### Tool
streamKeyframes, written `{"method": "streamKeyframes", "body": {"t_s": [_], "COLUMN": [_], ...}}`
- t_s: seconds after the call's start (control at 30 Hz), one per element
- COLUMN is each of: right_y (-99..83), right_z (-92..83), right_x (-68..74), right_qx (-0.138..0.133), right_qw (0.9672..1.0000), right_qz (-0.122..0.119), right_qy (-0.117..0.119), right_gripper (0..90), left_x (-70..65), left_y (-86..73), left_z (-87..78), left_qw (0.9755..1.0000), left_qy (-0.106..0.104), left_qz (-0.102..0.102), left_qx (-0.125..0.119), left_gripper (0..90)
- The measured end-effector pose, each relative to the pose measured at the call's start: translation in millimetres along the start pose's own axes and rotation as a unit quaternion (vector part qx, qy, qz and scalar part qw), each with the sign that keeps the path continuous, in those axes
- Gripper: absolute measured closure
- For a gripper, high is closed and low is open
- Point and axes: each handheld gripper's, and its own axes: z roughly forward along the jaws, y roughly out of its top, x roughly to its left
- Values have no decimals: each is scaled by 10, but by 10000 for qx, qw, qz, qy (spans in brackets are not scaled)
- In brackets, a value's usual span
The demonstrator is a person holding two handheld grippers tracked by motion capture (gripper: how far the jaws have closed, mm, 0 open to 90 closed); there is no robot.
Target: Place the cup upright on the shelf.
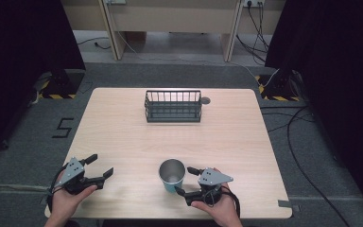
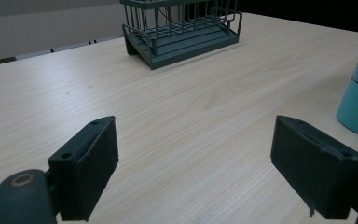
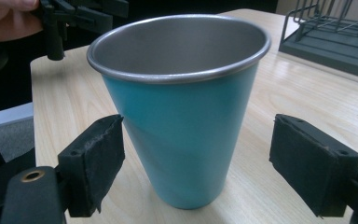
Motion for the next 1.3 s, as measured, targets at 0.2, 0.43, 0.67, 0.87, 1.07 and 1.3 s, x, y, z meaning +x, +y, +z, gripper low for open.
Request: {"method": "streamKeyframes", "body": {"t_s": [0.2, 0.43, 0.67, 0.87, 1.07, 1.3], "right_y": [13, 57, 70, 60, 66, 125], "right_z": [90, 201, 293, 291, 271, 210], "right_x": [0, 11, 9, -4, -27, -61], "right_qx": [60, 73, 96, 43, 22, -128], "right_qw": [9999, 9997, 9995, 9997, 9998, 9999], "right_qz": [-60, -131, -160, -145, -94, -40], "right_qy": [102, 200, 244, 188, 144, 52], "right_gripper": [171, 168, 172, 179, 179, 180], "left_x": [-5, -10, -9, -13, -9, -8], "left_y": [2, 3, 1, 4, 2, 2], "left_z": [2, 5, 8, 7, 8, 5], "left_qw": [10000, 10000, 10000, 10000, 10000, 10000], "left_qy": [-18, -37, -55, -65, -68, -60], "left_qz": [20, 27, 19, 26, 6, 6], "left_qx": [6, 1, 2, -11, -9, -13], "left_gripper": [145, 146, 146, 146, 146, 146]}}
